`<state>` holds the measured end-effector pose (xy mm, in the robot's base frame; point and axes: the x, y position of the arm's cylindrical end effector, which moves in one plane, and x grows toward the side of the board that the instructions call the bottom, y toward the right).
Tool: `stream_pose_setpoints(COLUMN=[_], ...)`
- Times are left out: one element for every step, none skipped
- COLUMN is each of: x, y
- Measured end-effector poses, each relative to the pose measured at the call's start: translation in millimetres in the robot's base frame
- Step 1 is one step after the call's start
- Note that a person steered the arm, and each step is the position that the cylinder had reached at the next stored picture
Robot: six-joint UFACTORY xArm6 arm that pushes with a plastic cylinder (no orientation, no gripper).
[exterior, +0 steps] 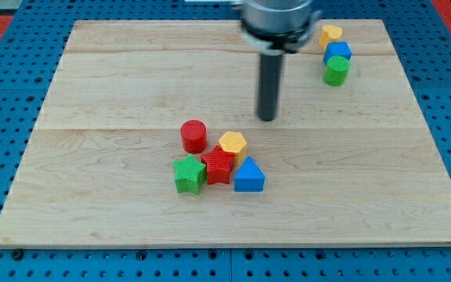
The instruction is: Move the red star and hexagon into the group of blocks
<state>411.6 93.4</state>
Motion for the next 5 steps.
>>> stream_pose_setpoints(x=[-9.4,-23.9,9.8,9.7,-19.0], y=[36.7,-47.6,-93.2,-122.7,-133.4])
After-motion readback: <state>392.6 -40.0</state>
